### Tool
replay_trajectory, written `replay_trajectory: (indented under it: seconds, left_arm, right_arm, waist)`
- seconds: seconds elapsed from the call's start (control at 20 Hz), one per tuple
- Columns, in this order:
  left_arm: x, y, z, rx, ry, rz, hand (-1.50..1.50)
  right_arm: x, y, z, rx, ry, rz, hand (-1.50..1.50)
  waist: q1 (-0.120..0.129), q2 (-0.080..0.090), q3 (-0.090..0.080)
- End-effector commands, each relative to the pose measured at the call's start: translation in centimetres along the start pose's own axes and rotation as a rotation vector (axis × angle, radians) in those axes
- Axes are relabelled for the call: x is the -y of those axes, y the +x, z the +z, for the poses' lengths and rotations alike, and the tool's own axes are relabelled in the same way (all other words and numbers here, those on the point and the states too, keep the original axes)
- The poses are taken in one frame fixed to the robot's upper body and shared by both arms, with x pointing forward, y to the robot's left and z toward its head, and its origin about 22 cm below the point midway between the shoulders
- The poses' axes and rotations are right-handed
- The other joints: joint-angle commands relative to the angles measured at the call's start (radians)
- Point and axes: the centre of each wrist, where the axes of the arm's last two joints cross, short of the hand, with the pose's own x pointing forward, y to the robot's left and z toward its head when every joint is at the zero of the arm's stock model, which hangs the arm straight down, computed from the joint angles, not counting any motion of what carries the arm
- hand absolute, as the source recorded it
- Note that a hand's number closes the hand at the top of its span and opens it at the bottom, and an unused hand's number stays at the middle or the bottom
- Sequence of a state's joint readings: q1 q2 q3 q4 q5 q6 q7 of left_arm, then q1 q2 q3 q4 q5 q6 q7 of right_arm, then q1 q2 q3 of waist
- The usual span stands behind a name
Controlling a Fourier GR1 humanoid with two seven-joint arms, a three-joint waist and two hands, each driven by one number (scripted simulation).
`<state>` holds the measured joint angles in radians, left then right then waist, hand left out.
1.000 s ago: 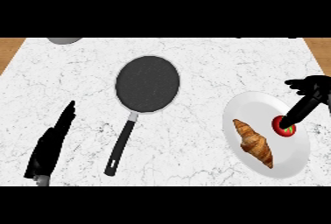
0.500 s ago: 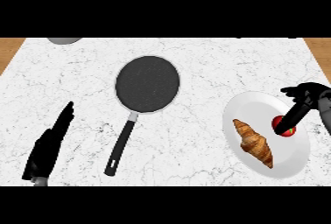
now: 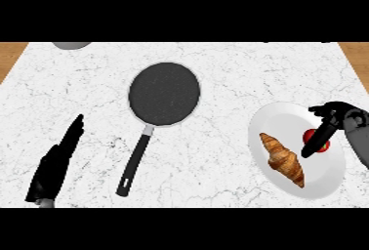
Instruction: Pick the tomato from the plate and place it in the pan
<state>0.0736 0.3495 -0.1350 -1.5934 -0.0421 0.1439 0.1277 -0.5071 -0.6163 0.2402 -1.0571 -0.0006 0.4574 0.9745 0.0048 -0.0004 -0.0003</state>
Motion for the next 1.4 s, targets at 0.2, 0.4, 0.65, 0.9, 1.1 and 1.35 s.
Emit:
replay_trajectory:
  seconds: [0.2, 0.4, 0.65, 0.9, 1.1, 1.35]
  left_arm:
    - [-0.6, 0.1, -0.2, 0.005, 0.007, -0.006, 0.00]
    - [0.6, -0.9, 0.3, -0.016, 0.020, -0.002, 0.00]
    - [-0.3, 0.0, -0.4, 0.006, -0.009, 0.004, 0.00]
    - [-0.8, -1.6, 0.2, -0.002, 0.009, 0.000, 0.00]
    - [-1.1, -1.5, 0.4, 0.005, 0.008, -0.004, 0.00]
    - [0.0, -0.6, 1.5, -0.011, -0.003, 0.007, 0.00]
  right_arm:
    - [-1.3, -1.2, -2.0, -0.080, 0.016, 0.001, -1.50]
    - [-0.6, -1.5, -1.1, -0.040, -0.023, -0.003, 1.50]
    - [-1.8, -2.3, -3.2, -0.004, 0.007, -0.101, 1.50]
    - [-3.7, -2.8, -4.2, 0.017, 0.036, -0.137, 1.50]
    - [-4.5, 2.5, 0.1, 0.156, -0.112, 0.035, 1.50]
    - [-10.2, 7.0, 3.2, 0.278, -0.287, 0.194, 1.50]
  waist:
    - [-0.001, 0.000, 0.000]
    - [-0.004, 0.000, 0.000]
    - [-0.001, 0.001, 0.000]
    - [-0.001, 0.001, 0.000]
    - [-0.002, -0.003, -0.001]
    - [0.006, -0.006, 0.000]
